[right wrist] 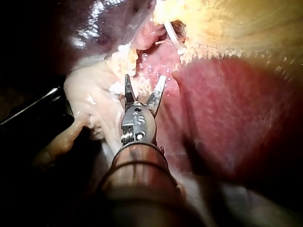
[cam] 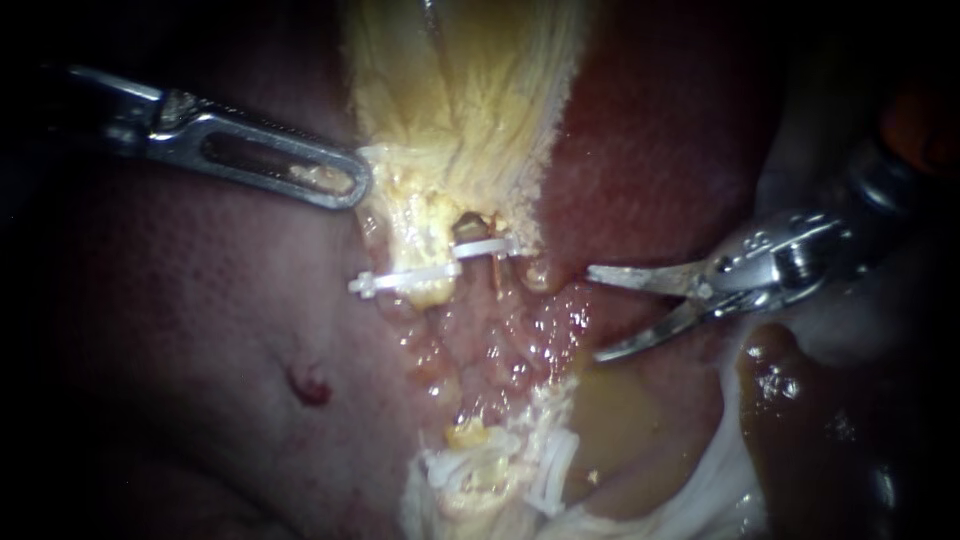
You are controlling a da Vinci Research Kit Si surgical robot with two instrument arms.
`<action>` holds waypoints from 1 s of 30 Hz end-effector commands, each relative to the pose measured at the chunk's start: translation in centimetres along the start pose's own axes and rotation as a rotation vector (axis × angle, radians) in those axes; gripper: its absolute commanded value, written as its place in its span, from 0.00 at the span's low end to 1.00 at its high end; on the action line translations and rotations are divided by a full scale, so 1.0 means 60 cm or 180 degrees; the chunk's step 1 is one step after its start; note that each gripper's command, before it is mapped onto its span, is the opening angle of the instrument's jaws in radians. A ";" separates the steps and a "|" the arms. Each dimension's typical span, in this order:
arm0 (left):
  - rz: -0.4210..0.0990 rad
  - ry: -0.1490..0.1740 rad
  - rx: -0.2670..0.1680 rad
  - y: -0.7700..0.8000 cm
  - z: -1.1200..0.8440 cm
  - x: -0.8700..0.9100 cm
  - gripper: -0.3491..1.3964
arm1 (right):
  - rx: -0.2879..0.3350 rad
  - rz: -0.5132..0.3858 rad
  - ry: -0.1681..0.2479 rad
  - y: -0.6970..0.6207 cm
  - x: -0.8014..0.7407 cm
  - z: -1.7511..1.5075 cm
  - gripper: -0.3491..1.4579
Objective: Go back from the cut right tube
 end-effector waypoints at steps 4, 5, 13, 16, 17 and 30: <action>0.0000 -0.0002 -0.0005 0.0000 0.0004 0.0000 0.00 | -0.0005 -0.0008 -0.0019 -0.0001 0.0001 -0.0002 1.00; 0.0001 -0.0003 -0.0006 0.0001 0.0006 0.0001 0.00 | -0.0003 -0.0021 -0.0020 -0.0001 0.0001 -0.0002 1.00; -0.0020 -0.0026 -0.0046 0.0008 0.0053 0.0015 0.00 | 0.0003 -0.0021 -0.0019 -0.0001 -0.0002 -0.0009 1.00; -0.0010 -0.0011 -0.0024 0.0008 0.0082 0.0022 0.00 | 0.0006 -0.0021 -0.0019 0.0000 -0.0002 -0.0013 1.00; -0.0006 -0.0006 -0.0017 0.0008 0.0093 0.0024 0.00 | 0.0006 -0.0021 -0.0019 0.0000 -0.0002 -0.0014 1.00; 0.0023 0.0030 0.0015 0.0017 0.0134 0.0042 0.00 | 0.0012 -0.0018 -0.0018 0.0000 0.0001 -0.0019 1.00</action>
